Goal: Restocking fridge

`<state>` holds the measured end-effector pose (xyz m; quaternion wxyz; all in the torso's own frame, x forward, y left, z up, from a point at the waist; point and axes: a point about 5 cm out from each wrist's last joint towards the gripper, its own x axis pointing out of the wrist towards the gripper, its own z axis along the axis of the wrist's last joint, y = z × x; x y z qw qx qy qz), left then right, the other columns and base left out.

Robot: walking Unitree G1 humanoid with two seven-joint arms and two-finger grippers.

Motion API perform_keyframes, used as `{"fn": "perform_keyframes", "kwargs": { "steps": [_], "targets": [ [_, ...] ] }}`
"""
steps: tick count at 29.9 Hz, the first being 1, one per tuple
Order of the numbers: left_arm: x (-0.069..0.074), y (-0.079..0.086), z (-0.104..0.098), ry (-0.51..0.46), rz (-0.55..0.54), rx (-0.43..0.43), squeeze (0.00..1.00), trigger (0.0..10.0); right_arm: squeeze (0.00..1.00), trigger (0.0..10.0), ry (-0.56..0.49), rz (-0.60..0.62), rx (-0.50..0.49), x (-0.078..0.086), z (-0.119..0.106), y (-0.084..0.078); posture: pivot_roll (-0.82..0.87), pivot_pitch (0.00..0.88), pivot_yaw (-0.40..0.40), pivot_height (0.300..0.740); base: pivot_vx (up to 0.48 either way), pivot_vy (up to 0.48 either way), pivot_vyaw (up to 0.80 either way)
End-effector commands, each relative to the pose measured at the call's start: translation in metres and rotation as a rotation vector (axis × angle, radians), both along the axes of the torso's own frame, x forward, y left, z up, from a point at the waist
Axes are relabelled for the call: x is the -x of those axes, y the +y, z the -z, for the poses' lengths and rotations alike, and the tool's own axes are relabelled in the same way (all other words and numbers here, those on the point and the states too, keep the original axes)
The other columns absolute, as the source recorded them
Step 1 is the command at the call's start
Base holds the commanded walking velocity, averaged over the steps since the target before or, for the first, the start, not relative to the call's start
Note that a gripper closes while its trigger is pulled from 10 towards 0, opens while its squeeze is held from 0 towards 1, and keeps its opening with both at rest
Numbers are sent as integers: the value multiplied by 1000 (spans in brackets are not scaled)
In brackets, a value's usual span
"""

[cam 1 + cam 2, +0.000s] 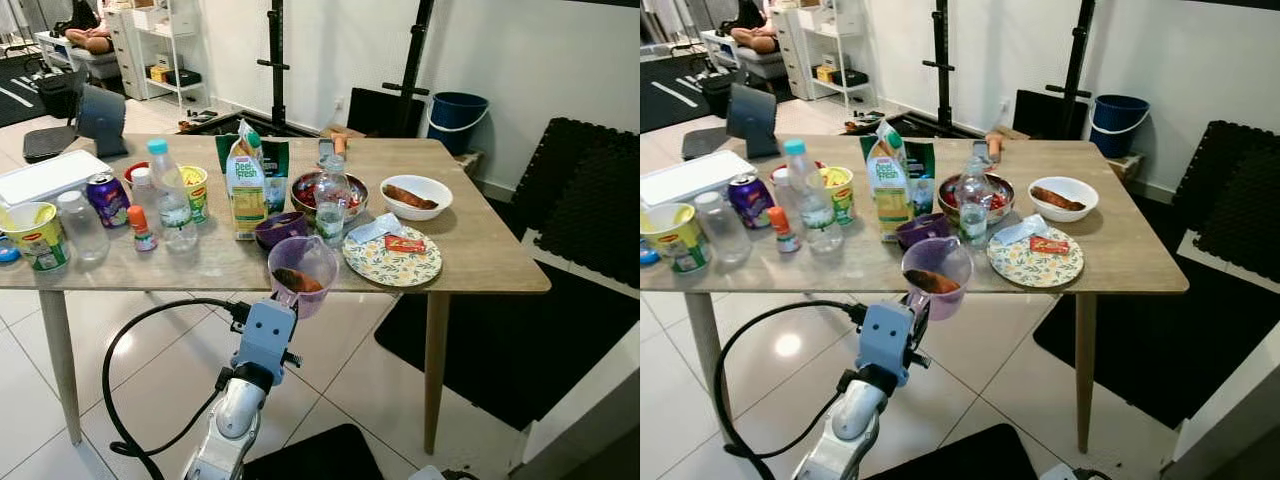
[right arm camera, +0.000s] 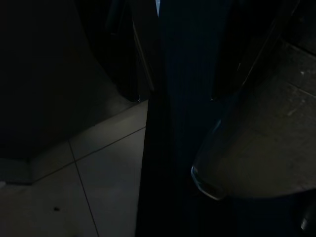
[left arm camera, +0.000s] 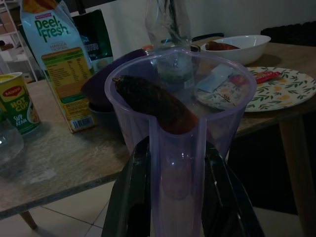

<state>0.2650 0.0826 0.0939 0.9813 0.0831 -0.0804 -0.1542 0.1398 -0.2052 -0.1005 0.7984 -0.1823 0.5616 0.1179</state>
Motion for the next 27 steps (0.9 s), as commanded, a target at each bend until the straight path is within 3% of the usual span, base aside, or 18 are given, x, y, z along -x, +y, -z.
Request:
{"fn": "perform_keyframes", "kwargs": {
  "steps": [1,8,14,19,22,27],
  "targets": [
    [1,0,-6,-19,0,8,0,10000,0,10000,-1,-3,4,0,-1,-2,20,0,-15,740,0,0,0],
    [1,0,-5,-1,34,9,0,10000,0,10000,0,0,4,0,0,-3,19,0,-14,740,0,0,0],
    [5,-9,6,48,164,-39,0,10000,0,10000,0,2,3,1,0,-2,20,0,-15,740,0,0,0],
    [7,-13,18,82,255,-121,0,10000,0,10000,-1,6,1,1,0,-1,16,0,-12,740,0,0,0],
    [9,-16,27,91,321,-220,0,10000,0,10000,-2,9,1,1,0,-1,14,0,-11,740,0,0,0],
    [7,-9,45,146,317,-296,0,10000,0,10000,-7,18,5,1,0,-1,9,0,-8,740,0,0,0]
  ]
}}
